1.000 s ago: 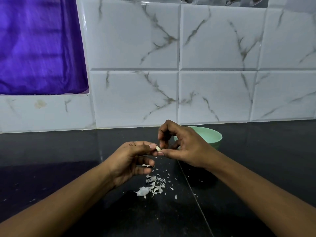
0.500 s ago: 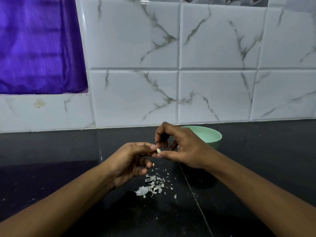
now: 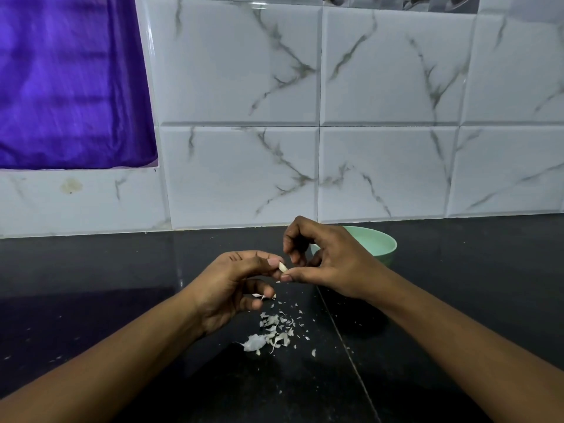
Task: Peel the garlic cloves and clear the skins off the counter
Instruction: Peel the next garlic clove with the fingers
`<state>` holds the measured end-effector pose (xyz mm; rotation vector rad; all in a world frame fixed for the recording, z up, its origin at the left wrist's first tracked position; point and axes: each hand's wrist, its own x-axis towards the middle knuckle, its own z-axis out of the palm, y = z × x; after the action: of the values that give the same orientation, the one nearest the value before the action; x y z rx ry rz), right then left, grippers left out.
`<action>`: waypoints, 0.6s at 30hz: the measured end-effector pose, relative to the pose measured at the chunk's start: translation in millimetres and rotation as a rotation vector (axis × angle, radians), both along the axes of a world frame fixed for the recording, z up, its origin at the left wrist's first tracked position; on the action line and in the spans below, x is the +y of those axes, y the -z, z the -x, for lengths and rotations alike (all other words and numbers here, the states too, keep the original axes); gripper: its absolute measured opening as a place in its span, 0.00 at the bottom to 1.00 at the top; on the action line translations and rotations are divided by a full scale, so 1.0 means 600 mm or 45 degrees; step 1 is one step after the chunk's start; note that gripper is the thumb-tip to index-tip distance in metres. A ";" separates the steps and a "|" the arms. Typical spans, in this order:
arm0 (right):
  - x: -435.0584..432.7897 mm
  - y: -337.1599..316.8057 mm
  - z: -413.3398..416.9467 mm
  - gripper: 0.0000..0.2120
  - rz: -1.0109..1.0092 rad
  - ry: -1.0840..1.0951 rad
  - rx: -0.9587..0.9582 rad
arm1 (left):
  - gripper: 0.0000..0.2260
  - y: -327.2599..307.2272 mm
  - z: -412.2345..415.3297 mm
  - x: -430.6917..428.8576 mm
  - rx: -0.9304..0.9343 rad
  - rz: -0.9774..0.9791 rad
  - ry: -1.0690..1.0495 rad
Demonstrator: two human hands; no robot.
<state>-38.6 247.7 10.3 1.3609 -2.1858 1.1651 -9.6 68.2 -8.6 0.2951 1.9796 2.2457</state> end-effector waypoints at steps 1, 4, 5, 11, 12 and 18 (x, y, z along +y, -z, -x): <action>0.000 -0.001 -0.001 0.16 -0.003 -0.016 -0.009 | 0.07 0.000 0.000 0.001 0.002 -0.001 -0.002; 0.001 -0.003 -0.001 0.14 -0.017 -0.068 -0.065 | 0.05 0.000 0.000 0.003 0.000 -0.013 0.005; 0.001 -0.002 0.000 0.13 -0.015 -0.076 -0.078 | 0.04 0.000 0.000 0.003 0.000 -0.018 0.004; 0.002 0.001 0.004 0.10 -0.010 -0.051 -0.099 | 0.05 0.003 0.002 0.002 0.010 -0.018 -0.019; 0.002 0.001 0.005 0.10 -0.009 -0.043 -0.098 | 0.05 0.004 0.003 0.001 0.011 -0.018 -0.024; 0.003 0.003 0.007 0.10 -0.027 -0.003 -0.076 | 0.06 0.005 0.002 0.002 0.022 -0.005 -0.055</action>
<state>-42.6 249.2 8.4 1.3542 -2.2448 1.2012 -10.8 69.3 -11.3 0.2763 2.0089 2.2810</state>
